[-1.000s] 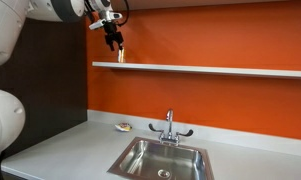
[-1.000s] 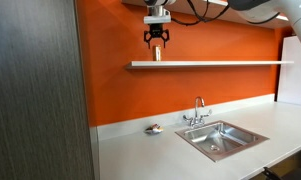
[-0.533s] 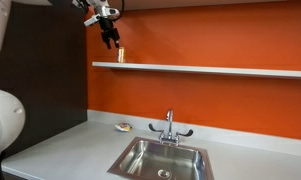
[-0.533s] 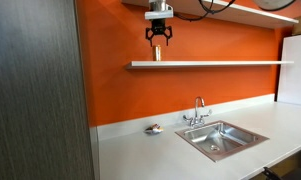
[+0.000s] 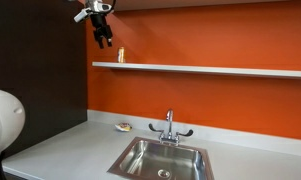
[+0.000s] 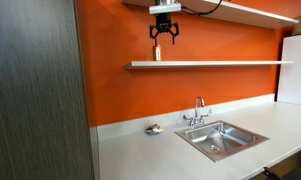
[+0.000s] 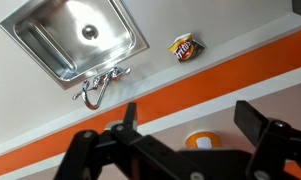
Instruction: Put the orange can on the bottom shelf.
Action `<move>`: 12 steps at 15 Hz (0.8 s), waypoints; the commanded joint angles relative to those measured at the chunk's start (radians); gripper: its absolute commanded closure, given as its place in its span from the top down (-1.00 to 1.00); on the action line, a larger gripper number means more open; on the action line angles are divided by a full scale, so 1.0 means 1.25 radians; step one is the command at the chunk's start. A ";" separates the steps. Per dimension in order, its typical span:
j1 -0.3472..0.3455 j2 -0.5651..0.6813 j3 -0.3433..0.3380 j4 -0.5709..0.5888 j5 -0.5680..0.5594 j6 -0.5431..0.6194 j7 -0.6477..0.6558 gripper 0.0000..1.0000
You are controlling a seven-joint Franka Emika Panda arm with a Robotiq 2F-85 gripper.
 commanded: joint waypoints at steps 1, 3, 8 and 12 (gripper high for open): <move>-0.001 -0.132 0.000 -0.176 0.027 0.019 -0.006 1.00; 0.002 -0.187 -0.002 -0.253 0.033 0.030 -0.028 1.00; -0.003 -0.314 0.011 -0.434 0.034 0.069 -0.076 1.00; -0.004 -0.406 0.020 -0.565 0.052 0.101 -0.093 1.00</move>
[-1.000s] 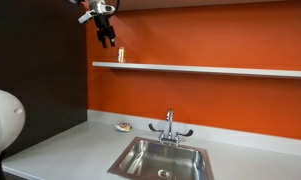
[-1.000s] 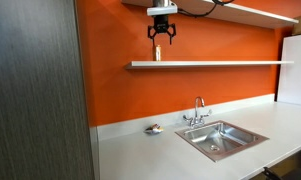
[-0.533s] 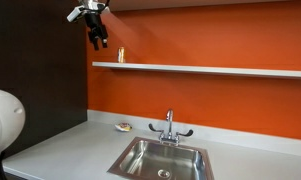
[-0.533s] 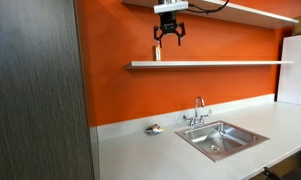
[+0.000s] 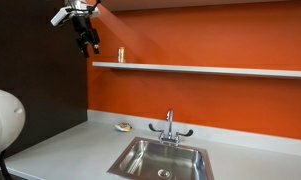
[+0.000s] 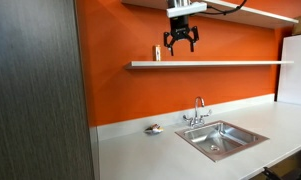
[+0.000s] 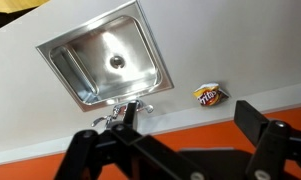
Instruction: Put the orange can on the bottom shelf.
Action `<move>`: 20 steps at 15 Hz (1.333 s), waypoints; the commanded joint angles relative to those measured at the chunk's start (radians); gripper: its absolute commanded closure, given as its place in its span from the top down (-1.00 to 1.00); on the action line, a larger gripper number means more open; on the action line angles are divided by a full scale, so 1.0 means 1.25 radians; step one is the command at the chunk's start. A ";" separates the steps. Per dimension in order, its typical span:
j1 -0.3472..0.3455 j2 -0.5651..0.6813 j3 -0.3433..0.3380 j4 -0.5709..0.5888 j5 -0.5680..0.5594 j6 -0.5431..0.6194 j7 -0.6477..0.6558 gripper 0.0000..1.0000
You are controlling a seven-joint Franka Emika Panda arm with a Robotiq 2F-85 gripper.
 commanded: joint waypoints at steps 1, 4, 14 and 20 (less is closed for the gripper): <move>-0.007 -0.109 0.010 -0.139 0.035 0.046 -0.037 1.00; -0.012 -0.147 0.017 -0.209 0.064 0.040 -0.033 1.00; -0.029 -0.201 0.025 -0.323 0.104 0.039 -0.009 1.00; -0.033 -0.178 0.031 -0.309 0.096 0.022 -0.018 1.00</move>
